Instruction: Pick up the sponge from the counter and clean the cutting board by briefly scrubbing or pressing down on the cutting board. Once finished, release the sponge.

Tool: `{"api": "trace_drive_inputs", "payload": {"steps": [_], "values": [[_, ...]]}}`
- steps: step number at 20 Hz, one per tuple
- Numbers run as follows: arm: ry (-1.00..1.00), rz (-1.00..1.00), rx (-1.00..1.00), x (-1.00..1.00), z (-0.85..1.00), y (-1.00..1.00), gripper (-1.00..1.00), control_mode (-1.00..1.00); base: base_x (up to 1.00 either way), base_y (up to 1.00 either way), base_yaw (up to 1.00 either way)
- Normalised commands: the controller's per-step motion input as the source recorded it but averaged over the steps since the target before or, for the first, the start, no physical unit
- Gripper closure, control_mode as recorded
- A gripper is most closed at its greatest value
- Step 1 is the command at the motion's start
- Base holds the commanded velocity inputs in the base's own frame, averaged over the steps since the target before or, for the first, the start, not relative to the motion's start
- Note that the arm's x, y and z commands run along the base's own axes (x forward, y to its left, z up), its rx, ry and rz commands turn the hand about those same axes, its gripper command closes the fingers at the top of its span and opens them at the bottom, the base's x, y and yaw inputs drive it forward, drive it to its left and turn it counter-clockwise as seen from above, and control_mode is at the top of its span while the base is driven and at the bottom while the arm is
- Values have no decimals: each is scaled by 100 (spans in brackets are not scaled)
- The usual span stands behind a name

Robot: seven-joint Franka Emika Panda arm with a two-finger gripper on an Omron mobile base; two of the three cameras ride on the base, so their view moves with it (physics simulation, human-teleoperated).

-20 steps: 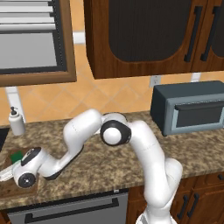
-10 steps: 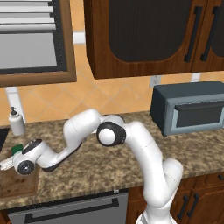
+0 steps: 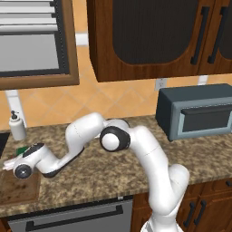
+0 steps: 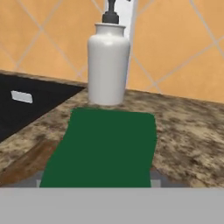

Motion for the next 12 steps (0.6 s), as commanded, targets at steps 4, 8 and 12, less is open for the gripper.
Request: {"api": "trace_drive_inputs", "payload": {"steps": [4, 8, 12], "values": [[-2, -17, 0, 21, -24, -48, 100, -100, 0, 0, 0], [0, -12, 0, -19, -26, -38, 100, -100, 0, 0, 0], [0, -9, 0, -54, -34, -44, 100, -100, 0, 0, 0]]}}
